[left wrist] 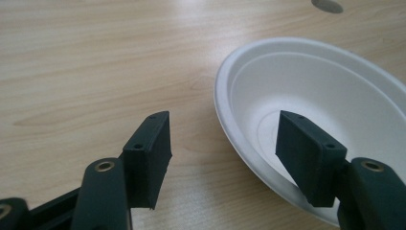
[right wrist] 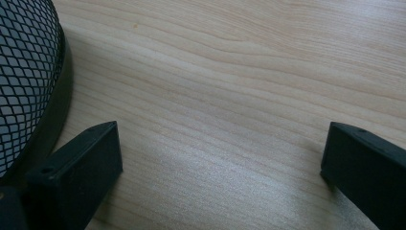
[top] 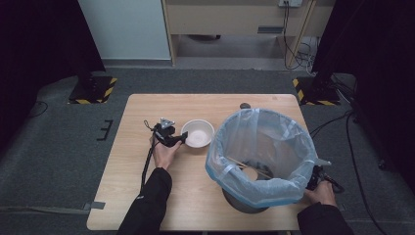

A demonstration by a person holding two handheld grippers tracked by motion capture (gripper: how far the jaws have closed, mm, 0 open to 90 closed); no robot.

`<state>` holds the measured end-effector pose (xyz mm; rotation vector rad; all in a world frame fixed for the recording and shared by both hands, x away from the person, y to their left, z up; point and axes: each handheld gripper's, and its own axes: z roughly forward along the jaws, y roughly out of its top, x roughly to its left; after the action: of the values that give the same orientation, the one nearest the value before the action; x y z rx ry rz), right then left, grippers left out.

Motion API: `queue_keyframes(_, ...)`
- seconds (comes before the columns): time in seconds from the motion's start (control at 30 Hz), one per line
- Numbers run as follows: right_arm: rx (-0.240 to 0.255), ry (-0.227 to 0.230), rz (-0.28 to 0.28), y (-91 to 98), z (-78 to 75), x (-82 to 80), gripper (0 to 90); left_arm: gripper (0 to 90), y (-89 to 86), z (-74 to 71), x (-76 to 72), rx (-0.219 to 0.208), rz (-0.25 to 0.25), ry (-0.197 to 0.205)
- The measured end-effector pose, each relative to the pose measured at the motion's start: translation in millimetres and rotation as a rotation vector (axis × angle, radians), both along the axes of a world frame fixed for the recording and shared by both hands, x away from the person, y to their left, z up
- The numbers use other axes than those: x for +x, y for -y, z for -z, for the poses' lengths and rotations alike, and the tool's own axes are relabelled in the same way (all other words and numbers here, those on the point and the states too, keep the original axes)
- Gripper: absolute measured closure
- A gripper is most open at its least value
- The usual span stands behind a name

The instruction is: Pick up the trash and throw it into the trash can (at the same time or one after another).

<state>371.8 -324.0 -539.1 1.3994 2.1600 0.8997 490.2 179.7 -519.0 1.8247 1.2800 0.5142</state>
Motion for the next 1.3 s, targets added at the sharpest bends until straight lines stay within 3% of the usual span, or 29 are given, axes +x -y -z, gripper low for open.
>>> queue_keyframes(0.2, 0.000, 0.000, 0.000, 0.0, 0.0, 0.0, 0.5, 50.6, 2.9, 3.9, -1.0, -0.022, 0.014, -0.044)
queue_keyframes(0.3, 0.000, 0.000, 0.000, 0.0, 0.0, 0.0, 0.5, 60.6, 6.0, 3.6, -2.5, -0.002, 0.023, -0.056)
queue_keyframes(0.4, 0.000, 0.000, 0.000, 0.0, 0.0, 0.0, 0.5, 69.6, 7.0, 2.6, -3.7, 0.005, 0.024, -0.061)
queue_keyframes(0.6, 0.000, 0.000, 0.000, 0.0, 0.0, 0.0, 0.5, 77.1, 7.6, -5.9, -7.7, -0.041, 0.021, -0.042)
queue_keyframes(0.73, 0.000, 0.000, 0.000, 0.0, 0.0, 0.0, 0.5, 82.2, 7.0, -15.7, -11.7, -0.068, 0.031, -0.008)
queue_keyframes(0.8, 0.000, 0.000, 0.000, 0.0, 0.0, 0.0, 0.5, 83.4, 4.4, -28.3, -16.4, -0.074, 0.038, 0.035)
queue_keyframes(0.87, 0.000, 0.000, 0.000, 0.0, 0.0, 0.0, 0.5, 84.0, 3.5, -33.1, -17.6, -0.074, 0.045, 0.039)
queue_keyframes(0.93, 0.000, 0.000, 0.000, 0.0, 0.0, 0.0, 0.5, 84.0, 0.7, -44.2, -20.7, -0.056, 0.057, 0.063)
queue_keyframes(0.97, 0.000, 0.000, 0.000, 0.0, 0.0, 0.0, 0.5, 84.0, -3.8, -56.9, -24.4, -0.046, 0.067, 0.090)
queue_keyframes(1.03, 0.000, 0.000, 0.000, 0.0, 0.0, 0.0, 0.5, 84.0, -6.1, -63.7, -26.7, -0.044, 0.069, 0.104)
queue_keyframes(1.07, 0.000, 0.000, 0.000, 0.0, 0.0, 0.0, 0.5, 84.0, -12.2, -77.5, -31.5, -0.050, 0.070, 0.135)
queue_keyframes(1.1, 0.000, 0.000, 0.000, 0.0, 0.0, 0.0, 0.5, 84.0, -12.2, -77.5, -31.5, -0.050, 0.070, 0.135)
queue_keyframes(1.17, 0.000, 0.000, 0.000, 0.0, 0.0, 0.0, 0.5, 84.0, -18.9, -90.6, -37.7, -0.059, 0.066, 0.168)
queue_keyframes(1.2, 0.000, 0.000, 0.000, 0.0, 0.0, 0.0, 0.5, 83.9, -25.5, -101.4, -45.8, -0.058, 0.071, 0.202)
queue_keyframes(1.27, 0.000, 0.000, 0.000, 0.0, 0.0, 0.0, 0.5, 84.0, -28.5, -105.8, -50.5, -0.062, 0.074, 0.218)
queue_keyframes(1.3, 0.000, 0.000, 0.000, 0.0, 0.0, 0.0, 0.5, 83.9, -34.3, -112.7, -60.2, -0.077, 0.079, 0.249)
